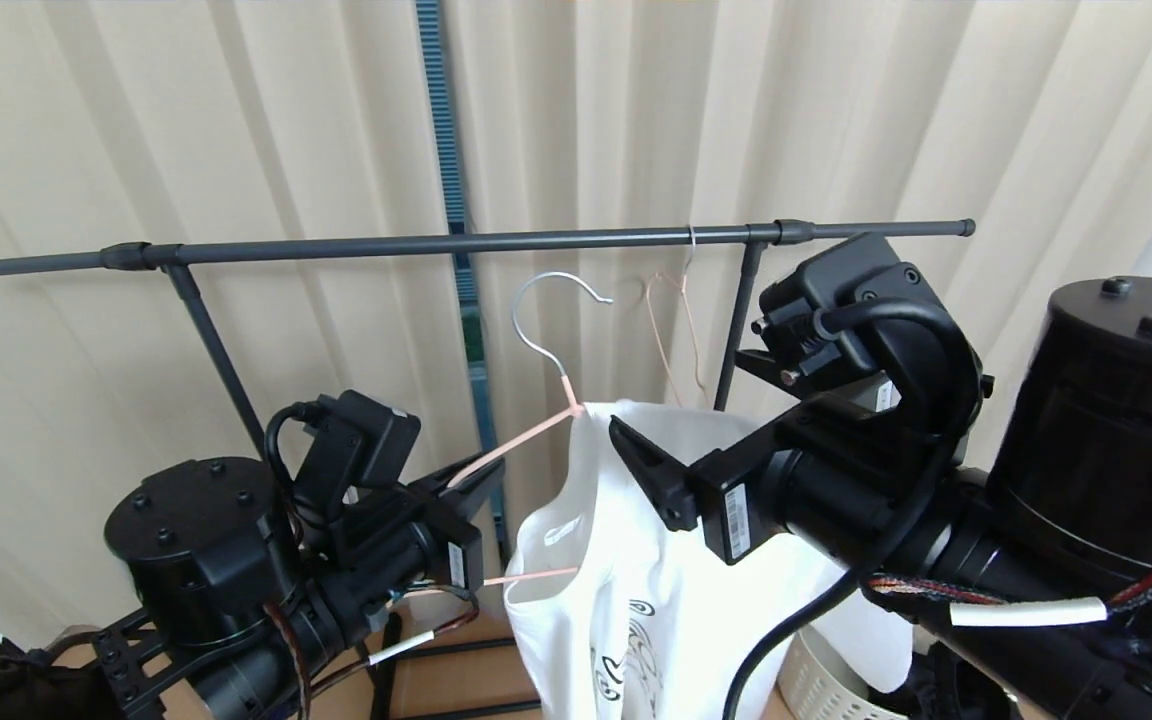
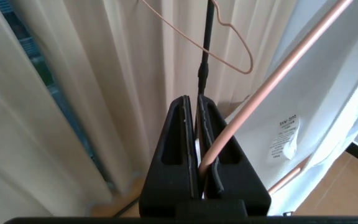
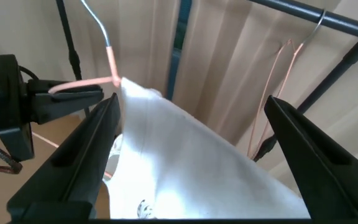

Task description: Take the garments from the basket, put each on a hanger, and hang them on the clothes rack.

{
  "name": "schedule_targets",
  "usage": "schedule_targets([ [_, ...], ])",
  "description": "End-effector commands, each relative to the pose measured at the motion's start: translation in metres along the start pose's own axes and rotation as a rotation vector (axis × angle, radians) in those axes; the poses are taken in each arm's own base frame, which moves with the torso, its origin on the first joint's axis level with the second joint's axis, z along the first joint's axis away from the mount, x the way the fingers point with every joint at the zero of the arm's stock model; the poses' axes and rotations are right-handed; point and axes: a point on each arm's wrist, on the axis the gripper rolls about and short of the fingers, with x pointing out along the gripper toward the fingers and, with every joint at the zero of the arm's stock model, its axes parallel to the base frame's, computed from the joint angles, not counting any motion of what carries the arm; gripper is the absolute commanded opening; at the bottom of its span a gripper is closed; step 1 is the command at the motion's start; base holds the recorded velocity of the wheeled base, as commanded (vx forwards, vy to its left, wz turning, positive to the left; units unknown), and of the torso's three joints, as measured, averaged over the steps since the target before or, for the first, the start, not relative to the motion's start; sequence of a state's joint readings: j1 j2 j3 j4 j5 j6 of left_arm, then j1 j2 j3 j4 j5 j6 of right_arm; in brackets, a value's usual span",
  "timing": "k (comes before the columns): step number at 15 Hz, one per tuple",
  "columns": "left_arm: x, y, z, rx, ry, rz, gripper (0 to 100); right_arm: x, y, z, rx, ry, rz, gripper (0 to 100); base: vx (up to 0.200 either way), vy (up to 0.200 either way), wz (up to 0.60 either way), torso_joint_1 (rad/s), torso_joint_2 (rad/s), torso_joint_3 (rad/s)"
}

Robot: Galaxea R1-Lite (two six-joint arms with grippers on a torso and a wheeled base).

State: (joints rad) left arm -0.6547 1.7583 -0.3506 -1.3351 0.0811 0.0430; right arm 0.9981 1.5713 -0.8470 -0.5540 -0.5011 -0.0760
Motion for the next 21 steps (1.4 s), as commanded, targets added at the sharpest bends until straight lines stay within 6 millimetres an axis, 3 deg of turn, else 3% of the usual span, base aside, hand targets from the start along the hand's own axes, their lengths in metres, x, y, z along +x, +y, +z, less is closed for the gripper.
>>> schedule_targets([
  [1,-0.002,0.0,-0.003,0.005,0.011,-0.01,0,-0.02,-0.034,0.01,-0.007,0.028,0.071,100,0.0,0.0,0.0,0.0,0.0,0.0],
  [2,-0.003,0.0,-0.003,0.007,0.011,-0.014,0,-0.025,-0.043,0.011,-0.014,0.046,0.117,100,0.0,0.0,0.0,0.0,0.0,0.0],
  [5,-0.005,-0.001,-0.006,0.011,0.026,-0.021,0,-0.04,-0.101,0.027,-0.087,0.172,0.312,100,0.0,0.0,0.0,0.0,0.0,0.0],
  [8,-0.009,-0.005,-0.01,0.032,0.044,-0.058,0,-0.042,-0.125,0.029,-0.145,0.325,0.524,100,0.0,0.0,0.0,0.0,0.0,0.0],
  [12,-0.013,-0.012,-0.01,0.063,0.028,-0.093,0,-0.007,-0.126,0.011,-0.204,0.558,0.709,100,0.0,0.0,0.0,0.0,0.0,0.0],
  [21,-0.014,-0.014,-0.01,0.075,0.015,-0.098,0,0.035,-0.109,-0.009,-0.233,0.589,0.769,100,0.0,0.0,0.0,0.0,0.0,0.0],
])
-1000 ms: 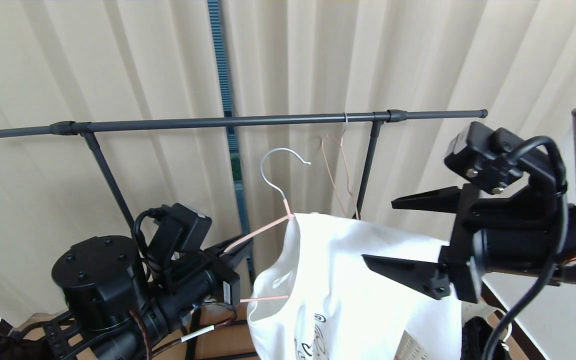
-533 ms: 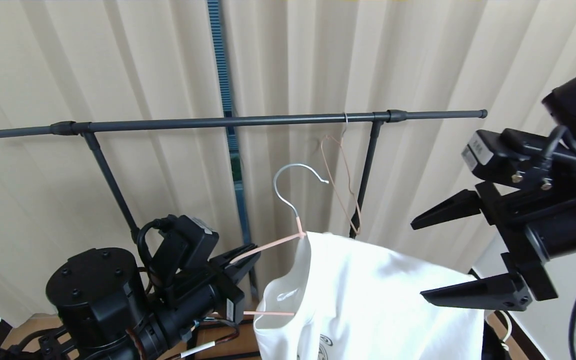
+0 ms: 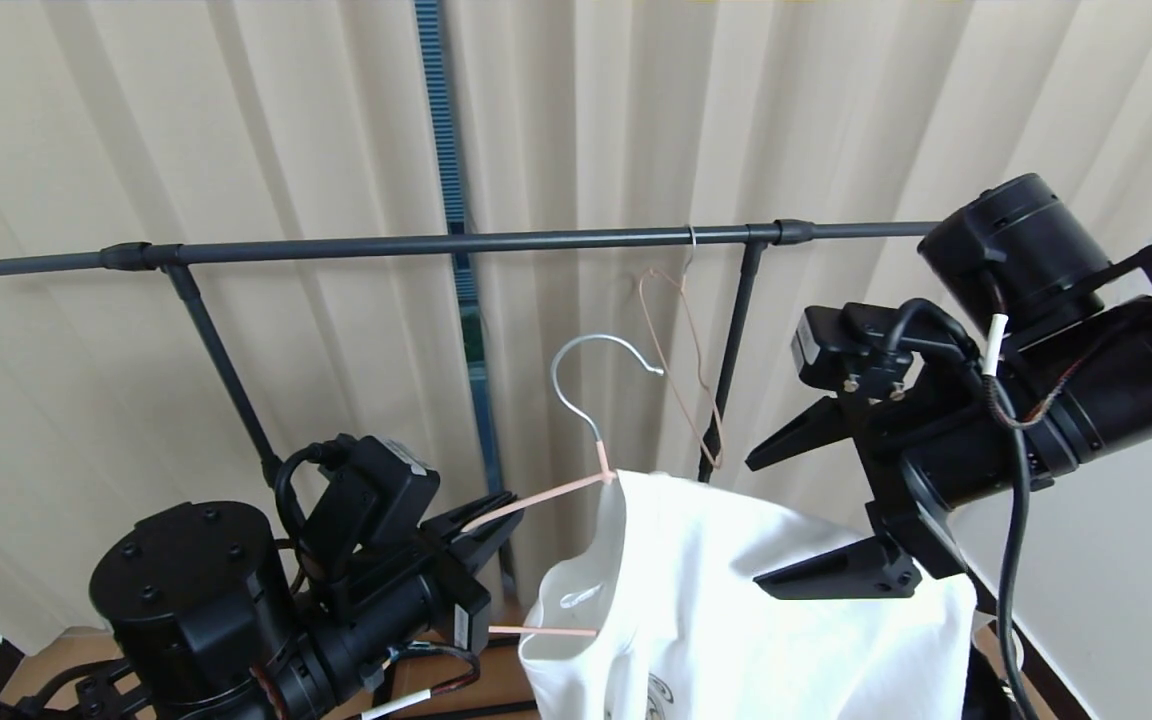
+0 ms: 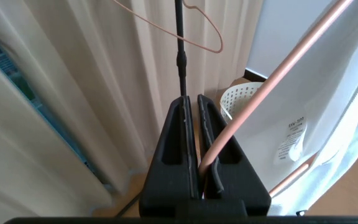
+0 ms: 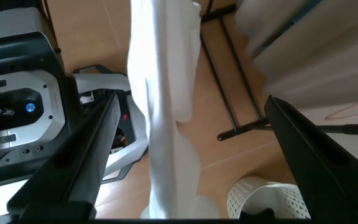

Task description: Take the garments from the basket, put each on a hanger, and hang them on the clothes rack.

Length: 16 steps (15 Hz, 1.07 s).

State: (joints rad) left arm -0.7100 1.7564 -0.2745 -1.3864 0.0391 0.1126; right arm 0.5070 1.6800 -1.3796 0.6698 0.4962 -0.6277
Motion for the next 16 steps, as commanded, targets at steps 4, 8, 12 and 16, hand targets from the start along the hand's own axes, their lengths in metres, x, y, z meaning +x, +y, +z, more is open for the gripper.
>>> schedule_targets([
  [4,0.0005,0.0,0.0007,-0.002,-0.003,0.001,0,0.0148,-0.0064,-0.0001,0.006,0.021,0.02,100,0.0,0.0,0.0,0.0,0.0,0.0],
  [8,0.0005,-0.0004,0.0007,-0.002,-0.004,-0.001,0,0.0146,-0.0065,0.0002,0.005,0.019,0.019,100,0.0,0.0,0.0,0.0,0.0,0.0],
  [12,0.0004,-0.0019,0.0009,-0.002,-0.004,-0.007,0,0.0131,-0.0058,0.0006,0.003,0.016,0.017,0,0.0,0.0,0.0,0.0,0.0,0.0],
  [16,0.0004,-0.0023,0.0003,-0.001,-0.001,-0.009,0,0.0111,-0.0048,0.0011,0.0,0.012,0.014,0,0.0,0.0,0.0,0.0,0.0,0.0],
])
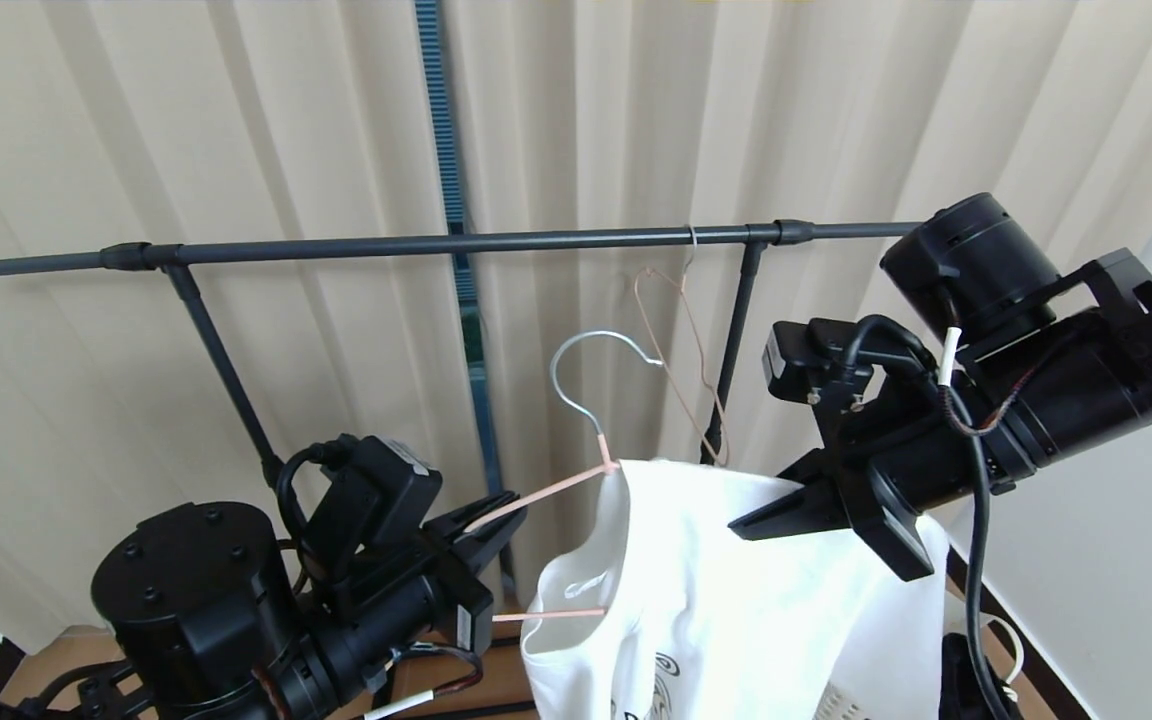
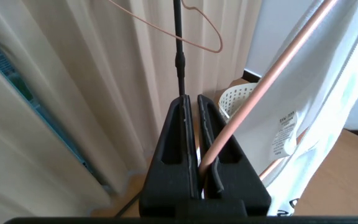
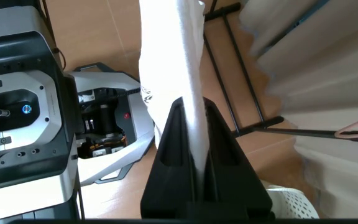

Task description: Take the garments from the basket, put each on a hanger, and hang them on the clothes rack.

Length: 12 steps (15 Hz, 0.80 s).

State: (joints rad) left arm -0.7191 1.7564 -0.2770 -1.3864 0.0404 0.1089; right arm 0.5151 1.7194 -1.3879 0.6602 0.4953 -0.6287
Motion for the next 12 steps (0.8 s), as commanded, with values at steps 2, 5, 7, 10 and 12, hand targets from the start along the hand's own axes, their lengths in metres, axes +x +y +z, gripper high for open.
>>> schedule_targets([
  [2,0.0001,-0.0001,-0.0005,0.0,0.002,-0.001,0,-0.0019,0.001,0.0006,-0.004,-0.006,-0.002,0,0.0,0.0,0.0,0.0,0.0,0.0],
  [5,-0.0002,-0.0002,-0.0008,0.0,0.004,-0.001,0,-0.0045,0.0034,-0.0001,-0.002,-0.009,0.002,0,0.0,0.0,0.0,0.0,0.0,0.0],
  [7,0.0,-0.0002,-0.0012,-0.001,0.005,-0.001,0,-0.0047,0.0038,-0.0004,-0.001,-0.008,0.004,0,0.0,0.0,0.0,0.0,0.0,0.0],
  [10,0.0009,-0.0004,-0.0033,0.001,0.014,-0.001,100,-0.0065,0.0051,-0.0005,-0.002,-0.01,0.004,0,0.0,0.0,0.0,0.0,0.0,0.0],
  [12,0.0004,-0.0006,-0.0039,0.004,0.017,-0.004,100,-0.0048,0.0066,-0.0041,0.004,-0.003,0.012,0,0.0,0.0,0.0,0.0,0.0,0.0],
])
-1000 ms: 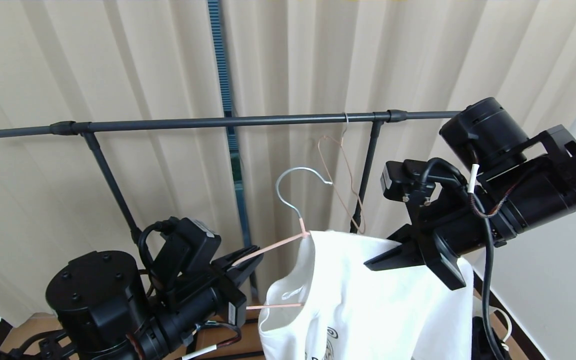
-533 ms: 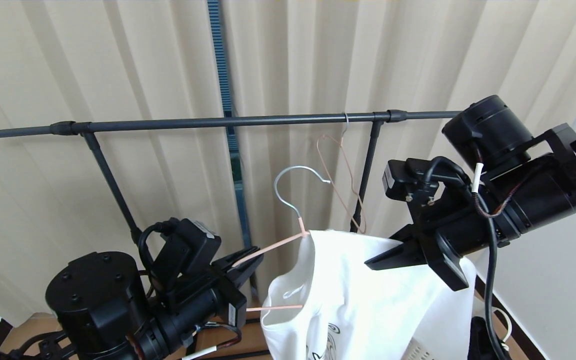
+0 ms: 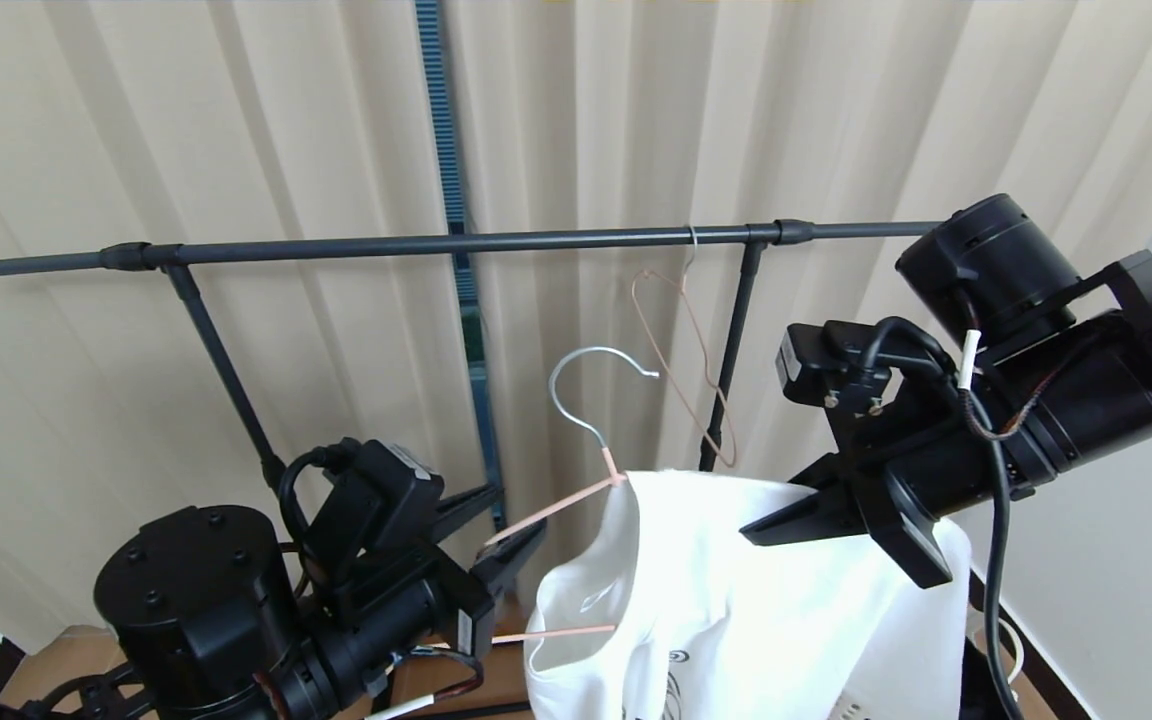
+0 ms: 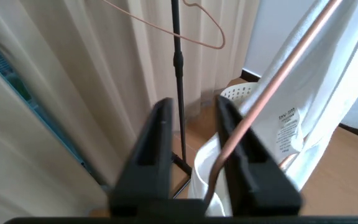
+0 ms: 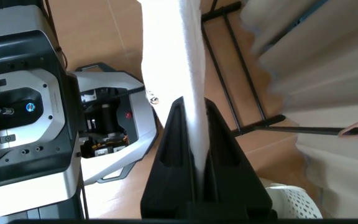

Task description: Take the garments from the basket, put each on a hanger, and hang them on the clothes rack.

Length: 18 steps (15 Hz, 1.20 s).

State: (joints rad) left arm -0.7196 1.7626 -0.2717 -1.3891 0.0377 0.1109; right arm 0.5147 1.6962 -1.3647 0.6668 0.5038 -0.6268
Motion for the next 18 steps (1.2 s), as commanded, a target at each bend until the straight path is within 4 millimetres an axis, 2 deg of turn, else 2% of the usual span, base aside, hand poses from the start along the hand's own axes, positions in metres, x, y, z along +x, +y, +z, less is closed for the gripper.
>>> schedule_targets([
  [1,-0.001,0.0,-0.003,0.003,0.013,-0.001,100,-0.001,0.004,-0.004,0.002,-0.005,0.017,0,0.0,0.0,0.0,0.0,0.0,0.0],
  [6,-0.003,0.001,0.002,-0.001,-0.016,0.001,100,-0.004,0.007,-0.009,0.011,-0.017,0.035,0,0.0,0.0,0.0,0.0,0.0,0.0],
  [10,-0.017,0.014,0.022,-0.006,-0.121,-0.001,100,-0.007,0.002,-0.016,0.016,-0.059,0.008,0,0.0,0.0,0.0,0.0,0.0,0.0],
  [13,-0.034,0.026,0.043,-0.002,-0.177,0.05,100,-0.006,-0.005,-0.029,0.009,-0.117,-0.063,0,0.0,0.0,0.0,0.0,0.0,0.0],
  [17,-0.049,0.028,0.052,-0.043,-0.08,0.057,100,-0.007,-0.014,-0.039,-0.004,-0.182,-0.129,0,0.0,0.0,0.0,0.0,0.0,0.0],
  [18,-0.054,0.028,0.049,-0.102,0.016,0.061,100,-0.013,-0.019,-0.041,-0.005,-0.21,-0.17,0,0.0,0.0,0.0,0.0,0.0,0.0],
])
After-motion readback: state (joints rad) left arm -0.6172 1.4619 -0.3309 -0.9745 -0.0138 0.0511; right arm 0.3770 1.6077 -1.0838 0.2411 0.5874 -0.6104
